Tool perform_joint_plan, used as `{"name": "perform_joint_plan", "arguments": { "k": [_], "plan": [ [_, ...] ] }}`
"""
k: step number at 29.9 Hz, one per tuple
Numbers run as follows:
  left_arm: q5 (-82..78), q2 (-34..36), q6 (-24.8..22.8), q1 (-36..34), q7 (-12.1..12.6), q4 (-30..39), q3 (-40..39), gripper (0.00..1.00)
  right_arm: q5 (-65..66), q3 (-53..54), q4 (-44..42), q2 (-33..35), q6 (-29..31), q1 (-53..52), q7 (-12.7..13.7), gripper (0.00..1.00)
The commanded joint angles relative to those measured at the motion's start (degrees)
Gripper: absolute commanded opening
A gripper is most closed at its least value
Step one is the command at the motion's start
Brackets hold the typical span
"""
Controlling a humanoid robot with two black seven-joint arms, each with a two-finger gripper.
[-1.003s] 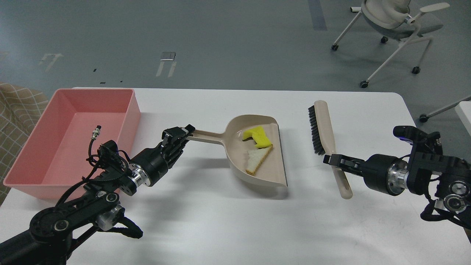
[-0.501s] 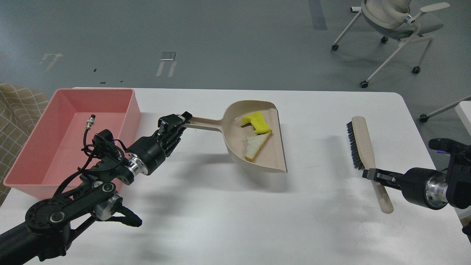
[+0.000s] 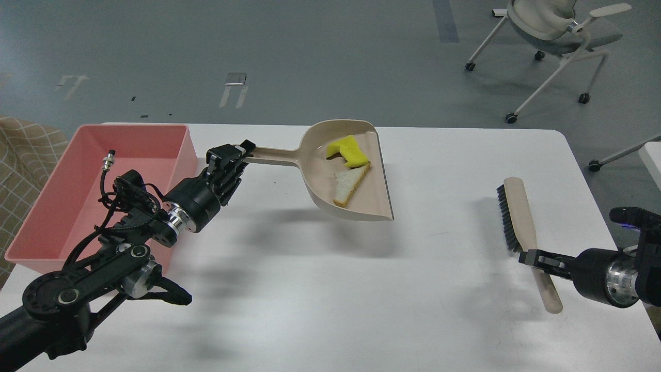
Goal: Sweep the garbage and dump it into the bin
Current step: 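Set the brush down on the table and release the right gripper, then lift the loaded dustpan with the left gripper over the pink bin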
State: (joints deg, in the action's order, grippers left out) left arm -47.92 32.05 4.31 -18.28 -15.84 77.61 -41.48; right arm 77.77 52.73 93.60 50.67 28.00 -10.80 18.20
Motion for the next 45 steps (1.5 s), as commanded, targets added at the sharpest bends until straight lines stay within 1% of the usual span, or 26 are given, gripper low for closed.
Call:
{"name": "perform_joint_plan", "arguments": {
  "k": [1,9,12,13,15,17,22,23,25,27,28,30,32,33,35,37,38,41,43,45],
  "plan": [
    [0.01,0.03,-0.01,-0.01,0.02,0.00,0.00,0.00,0.10,0.01,-0.09,-0.13,0.00,0.78,0.00,0.05],
    [0.01,0.03,0.08,-0.01,0.02,-0.09,0.00,0.00,0.01,0.10,-0.09,-0.57,0.00,0.96,0.00,0.08],
    [0.01,0.12,-0.01,0.08,0.02,-0.09,0.00,0.00,0.01,0.10,-0.09,-0.57,0.00,1.05,0.00,0.11],
    [0.01,0.21,-0.01,0.08,0.02,-0.09,0.00,0.00,0.10,0.01,-0.09,-0.57,0.00,1.13,0.00,0.13],
    [0.01,0.21,-0.01,0.08,0.02,-0.09,0.00,0.00,0.10,0.01,-0.17,-0.57,0.00,1.05,0.00,0.14],
    [0.01,0.21,-0.01,0.08,0.02,-0.09,0.00,0.00,0.10,0.10,-0.09,-0.57,0.00,1.05,0.00,0.19],
    [0.01,0.21,-0.01,-0.01,0.02,-0.09,0.00,0.00,-0.08,0.54,-0.09,-0.13,0.00,0.96,0.00,0.40],
    [0.01,0.21,-0.01,-0.01,0.02,-0.09,0.00,0.00,-0.08,0.54,-0.09,-0.13,0.00,1.04,0.00,0.42],
    [0.01,0.30,-0.01,-0.01,0.02,-0.09,0.00,0.00,-0.16,1.24,0.00,-0.13,0.00,1.05,0.00,0.55],
    [0.01,0.30,-0.01,-0.01,0.02,-0.09,0.00,0.00,-0.16,1.68,0.09,-0.13,0.00,1.05,0.00,0.62],
    [0.01,0.47,-0.01,-0.01,0.02,-0.09,0.00,0.00,-0.16,2.11,0.00,-0.05,0.00,1.05,0.00,0.69],
    [0.01,0.73,-0.01,-0.01,0.02,-0.09,-0.09,0.00,-0.16,2.21,0.00,-0.05,0.00,0.96,0.00,0.78],
    [0.01,1.00,-0.09,-0.01,0.02,-0.09,-0.09,0.00,-0.16,3.17,0.18,0.30,0.00,0.96,0.00,0.81],
    [0.10,1.09,-0.09,-0.01,0.02,-0.09,-0.09,0.00,-0.25,4.04,0.35,0.74,0.00,0.96,0.00,0.84],
    [0.71,1.17,-0.09,-0.01,0.02,-0.09,-0.09,0.00,-0.25,5.36,0.35,1.18,0.00,0.96,0.00,0.85],
    [1.68,1.79,-0.09,-0.01,0.02,-0.09,-0.18,0.00,-0.25,8.08,0.27,1.45,0.00,0.96,0.00,0.86],
    [2.55,2.40,-0.09,-0.01,0.02,-0.09,-0.18,0.00,-0.25,10.53,0.35,1.45,0.00,0.96,-0.09,0.91],
    [3.79,3.02,-0.18,-0.01,-0.06,-0.09,-0.88,0.00,-0.51,16.25,0.53,0.57,0.00,1.05,-0.09,0.92],
    [3.97,3.55,-0.18,-0.01,-0.06,-0.09,-0.97,0.00,-2.00,20.21,0.18,-1.88,0.00,1.05,-0.09,0.92],
    [4.06,4.34,-0.18,-0.01,-0.15,0.00,-1.58,0.00,-2.97,25.47,0.00,-8.19,0.00,0.78,-0.09,0.93]
  ]
}}
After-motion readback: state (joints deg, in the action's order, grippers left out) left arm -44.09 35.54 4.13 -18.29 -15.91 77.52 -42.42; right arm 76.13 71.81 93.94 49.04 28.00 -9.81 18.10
